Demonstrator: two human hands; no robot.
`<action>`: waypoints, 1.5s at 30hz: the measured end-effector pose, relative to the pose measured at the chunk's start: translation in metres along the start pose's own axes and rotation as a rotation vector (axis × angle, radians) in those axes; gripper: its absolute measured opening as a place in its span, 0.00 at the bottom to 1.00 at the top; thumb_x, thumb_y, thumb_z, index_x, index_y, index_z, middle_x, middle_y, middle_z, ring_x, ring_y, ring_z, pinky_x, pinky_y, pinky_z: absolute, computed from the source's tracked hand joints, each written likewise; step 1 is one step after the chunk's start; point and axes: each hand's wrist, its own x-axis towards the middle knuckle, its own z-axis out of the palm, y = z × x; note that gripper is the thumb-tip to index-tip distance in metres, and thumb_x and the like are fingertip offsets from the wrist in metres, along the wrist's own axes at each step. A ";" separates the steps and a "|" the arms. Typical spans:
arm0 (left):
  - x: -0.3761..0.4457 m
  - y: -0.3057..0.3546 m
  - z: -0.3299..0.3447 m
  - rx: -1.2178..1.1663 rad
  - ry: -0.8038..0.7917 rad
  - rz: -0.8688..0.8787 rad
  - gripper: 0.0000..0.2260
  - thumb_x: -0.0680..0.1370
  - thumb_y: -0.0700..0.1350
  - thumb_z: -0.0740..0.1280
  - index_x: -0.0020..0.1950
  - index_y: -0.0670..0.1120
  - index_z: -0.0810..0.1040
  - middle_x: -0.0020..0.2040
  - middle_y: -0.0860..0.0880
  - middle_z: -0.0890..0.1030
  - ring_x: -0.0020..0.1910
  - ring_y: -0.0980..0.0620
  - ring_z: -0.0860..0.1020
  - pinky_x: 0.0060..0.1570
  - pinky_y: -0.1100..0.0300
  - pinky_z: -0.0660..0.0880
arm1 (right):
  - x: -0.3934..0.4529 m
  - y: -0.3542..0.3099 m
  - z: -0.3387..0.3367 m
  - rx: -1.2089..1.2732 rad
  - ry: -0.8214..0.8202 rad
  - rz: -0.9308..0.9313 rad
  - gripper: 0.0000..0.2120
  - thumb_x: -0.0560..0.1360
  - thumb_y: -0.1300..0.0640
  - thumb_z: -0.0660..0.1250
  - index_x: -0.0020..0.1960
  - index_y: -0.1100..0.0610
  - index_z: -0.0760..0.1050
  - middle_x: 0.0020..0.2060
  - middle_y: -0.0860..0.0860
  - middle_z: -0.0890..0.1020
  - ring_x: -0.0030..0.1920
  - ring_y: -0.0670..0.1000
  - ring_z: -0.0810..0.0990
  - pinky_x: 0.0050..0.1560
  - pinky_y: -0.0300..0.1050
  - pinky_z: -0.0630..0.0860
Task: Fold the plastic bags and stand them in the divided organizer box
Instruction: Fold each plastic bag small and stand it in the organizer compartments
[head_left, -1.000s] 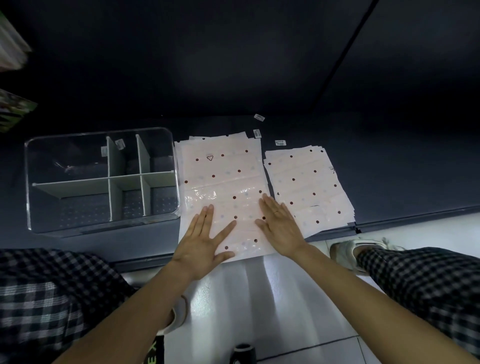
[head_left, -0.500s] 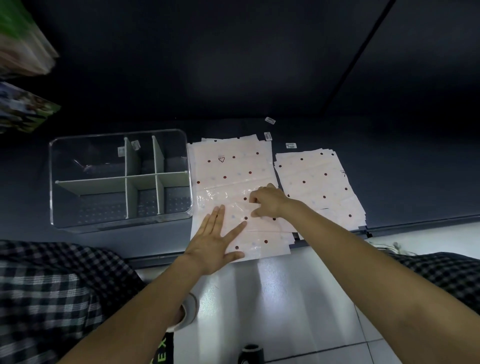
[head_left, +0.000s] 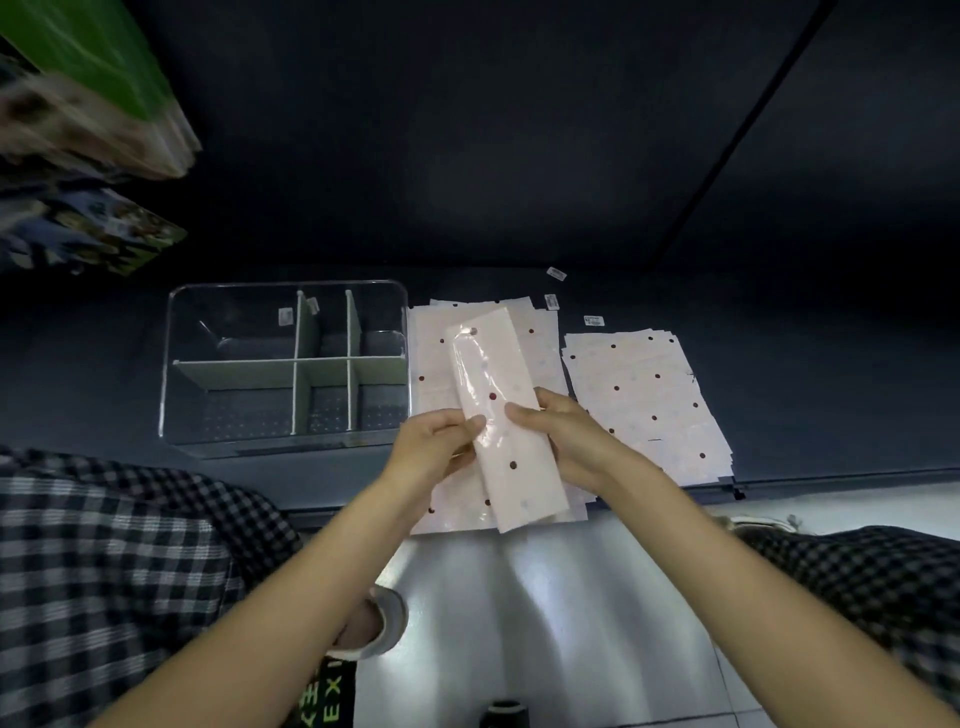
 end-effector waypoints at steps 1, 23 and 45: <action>-0.003 0.005 -0.004 0.013 -0.007 0.000 0.04 0.76 0.38 0.68 0.42 0.40 0.80 0.38 0.47 0.83 0.37 0.54 0.81 0.40 0.65 0.78 | -0.004 -0.001 0.007 0.012 0.000 -0.017 0.14 0.75 0.60 0.67 0.60 0.59 0.74 0.51 0.57 0.83 0.49 0.56 0.82 0.53 0.53 0.79; -0.028 0.068 -0.043 0.149 -0.057 0.189 0.09 0.75 0.33 0.67 0.43 0.44 0.84 0.46 0.40 0.83 0.43 0.45 0.82 0.49 0.54 0.78 | -0.046 -0.024 0.044 -0.082 0.191 -0.467 0.16 0.72 0.71 0.66 0.34 0.53 0.83 0.27 0.45 0.81 0.28 0.43 0.77 0.34 0.32 0.75; -0.031 0.067 -0.034 0.485 0.114 0.556 0.05 0.75 0.42 0.69 0.40 0.46 0.84 0.37 0.51 0.84 0.39 0.54 0.81 0.43 0.61 0.76 | -0.031 -0.049 0.068 -0.719 0.211 -0.595 0.09 0.75 0.56 0.68 0.50 0.44 0.81 0.48 0.37 0.82 0.53 0.36 0.77 0.54 0.29 0.71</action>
